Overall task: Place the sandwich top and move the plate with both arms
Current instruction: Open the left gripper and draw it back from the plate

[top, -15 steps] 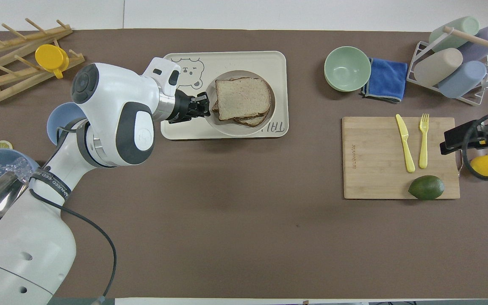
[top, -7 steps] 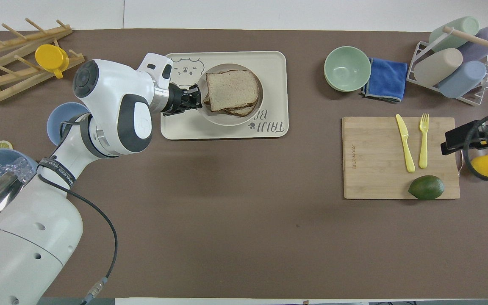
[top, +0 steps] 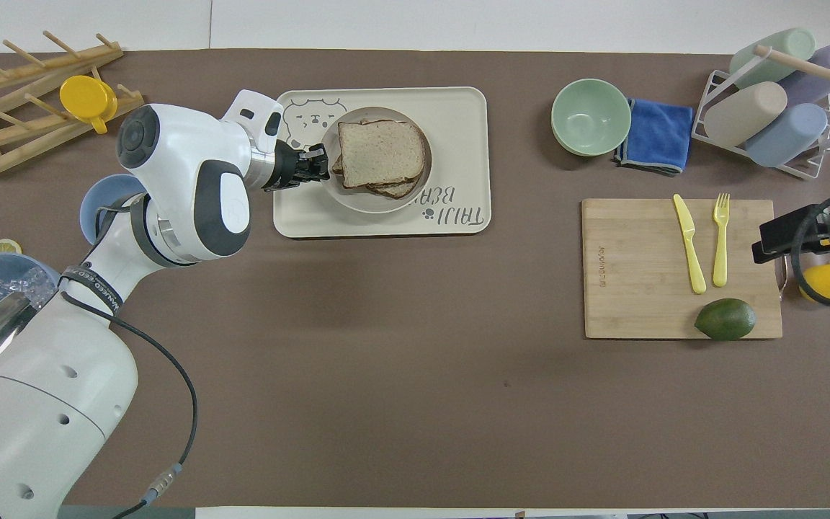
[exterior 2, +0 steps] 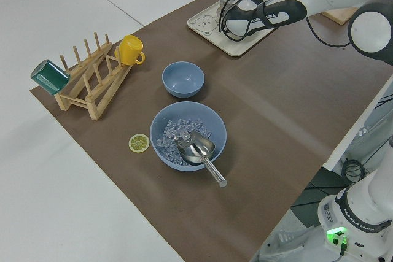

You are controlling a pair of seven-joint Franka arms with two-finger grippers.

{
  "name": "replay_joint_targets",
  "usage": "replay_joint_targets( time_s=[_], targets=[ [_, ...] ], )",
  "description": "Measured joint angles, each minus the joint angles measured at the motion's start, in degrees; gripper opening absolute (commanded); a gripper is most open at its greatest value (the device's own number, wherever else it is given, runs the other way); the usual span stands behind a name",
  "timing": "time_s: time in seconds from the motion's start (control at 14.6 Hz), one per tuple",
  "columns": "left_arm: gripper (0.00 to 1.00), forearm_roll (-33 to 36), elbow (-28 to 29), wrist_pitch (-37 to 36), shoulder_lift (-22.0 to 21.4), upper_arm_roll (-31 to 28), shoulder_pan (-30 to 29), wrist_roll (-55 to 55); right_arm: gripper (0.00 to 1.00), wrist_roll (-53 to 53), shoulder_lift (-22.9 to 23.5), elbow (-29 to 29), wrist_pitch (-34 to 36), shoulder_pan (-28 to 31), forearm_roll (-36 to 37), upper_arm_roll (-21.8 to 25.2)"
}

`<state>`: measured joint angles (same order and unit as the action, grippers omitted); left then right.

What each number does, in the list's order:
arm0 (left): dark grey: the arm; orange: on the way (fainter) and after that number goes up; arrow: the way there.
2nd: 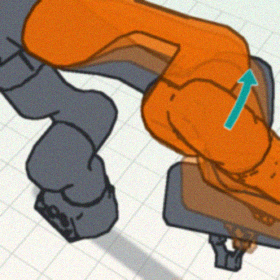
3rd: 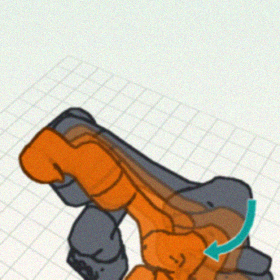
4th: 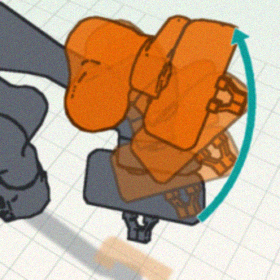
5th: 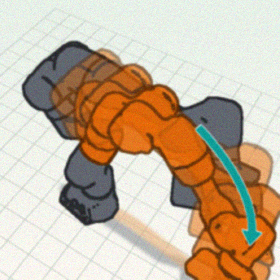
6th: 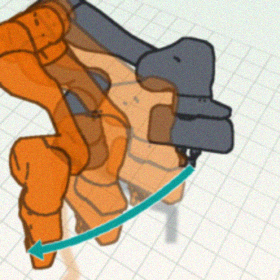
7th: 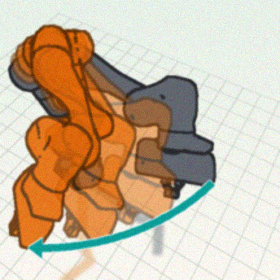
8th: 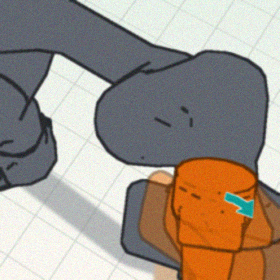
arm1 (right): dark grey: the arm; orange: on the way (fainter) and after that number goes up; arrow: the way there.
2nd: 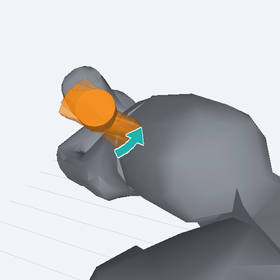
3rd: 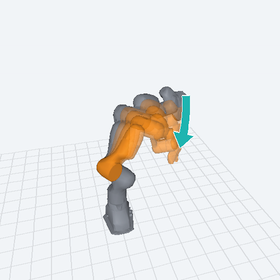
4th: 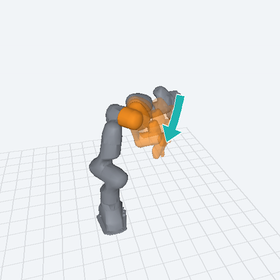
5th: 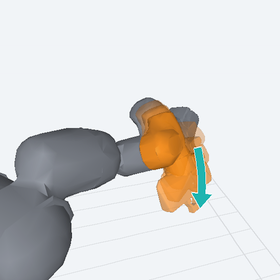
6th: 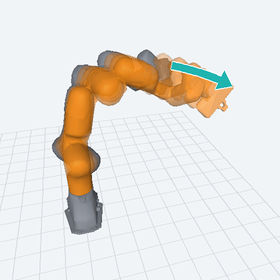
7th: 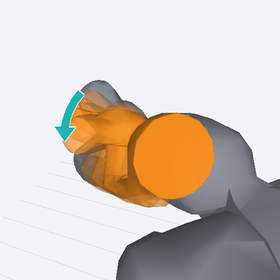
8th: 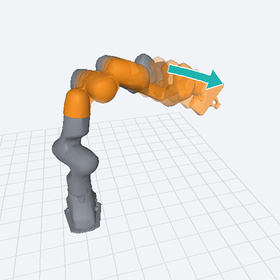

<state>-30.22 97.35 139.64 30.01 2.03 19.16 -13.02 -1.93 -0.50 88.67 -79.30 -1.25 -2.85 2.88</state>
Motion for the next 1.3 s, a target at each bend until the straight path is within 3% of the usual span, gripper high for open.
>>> replay_joint_targets(
  time_s=[0.07, 0.21, 0.27, 0.89, 1.3],
  targets=[
    [0.1, 0.1, 0.0, 0.1, 0.2, 0.1, 0.0, 0.2, 1.0, 0.0, 0.0, 0.0, -0.4, 0.0, 0.0, 0.0],
    [0.92, 0.3, 0.1, 0.2, 0.3, 0.1, 0.0, 0.9, 1.0, 0.3, 0.0, 0.0, -1.1, 0.0, 0.6, 0.0],
    [1.0, 0.7, 0.1, 0.2, 0.3, 0.1, 0.0, 1.3, 1.0, 0.9, 0.0, 0.0, -1.2, -0.1, 1.2, 0.0],
    [1.0, 9.6, -0.5, -0.8, -0.6, -0.8, -1.9, 1.8, 1.0, 2.2, 0.0, 0.0, -1.2, -0.2, 1.8, -0.1],
    [1.0, 20.1, -1.1, -16.5, -10.5, -4.6, -3.4, 2.0, 1.0, 2.2, 0.0, 0.0, -1.2, -0.2, 1.8, -0.1]
  ],
)
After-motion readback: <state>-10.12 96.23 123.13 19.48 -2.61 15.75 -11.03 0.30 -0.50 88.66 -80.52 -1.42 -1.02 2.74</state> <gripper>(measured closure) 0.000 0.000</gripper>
